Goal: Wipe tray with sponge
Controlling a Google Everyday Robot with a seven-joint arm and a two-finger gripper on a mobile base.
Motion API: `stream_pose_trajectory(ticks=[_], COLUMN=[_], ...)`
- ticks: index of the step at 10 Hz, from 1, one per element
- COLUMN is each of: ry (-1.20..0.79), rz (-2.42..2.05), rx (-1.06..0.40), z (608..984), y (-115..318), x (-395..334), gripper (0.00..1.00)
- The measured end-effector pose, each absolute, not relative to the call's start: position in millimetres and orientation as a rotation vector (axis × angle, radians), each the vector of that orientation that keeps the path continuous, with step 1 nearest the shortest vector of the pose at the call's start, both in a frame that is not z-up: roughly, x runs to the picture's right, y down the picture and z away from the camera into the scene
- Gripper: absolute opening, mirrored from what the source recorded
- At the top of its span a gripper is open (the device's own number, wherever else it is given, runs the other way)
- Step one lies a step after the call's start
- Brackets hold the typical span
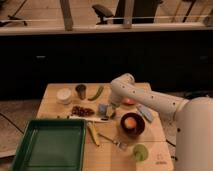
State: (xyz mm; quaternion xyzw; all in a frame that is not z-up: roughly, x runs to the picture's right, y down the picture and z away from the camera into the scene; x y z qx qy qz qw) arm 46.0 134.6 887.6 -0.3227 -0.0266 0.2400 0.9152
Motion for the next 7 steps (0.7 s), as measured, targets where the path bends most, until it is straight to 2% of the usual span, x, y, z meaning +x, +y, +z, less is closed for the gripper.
stream_pose_trajectory(ticks=[1, 3, 6, 7], ry=[-0.055, -0.051, -0.045, -0.044], rz=[0.492, 0.485, 0.473, 0.468], rx=[-0.666, -0.679, -0.687, -0.688], z=[888.0, 892.1, 891.9, 891.2], y=[135.3, 140.7, 141.9, 143.0], x=[44.4, 43.2, 43.1, 42.9], gripper=[0.26, 0.26, 0.39, 0.38])
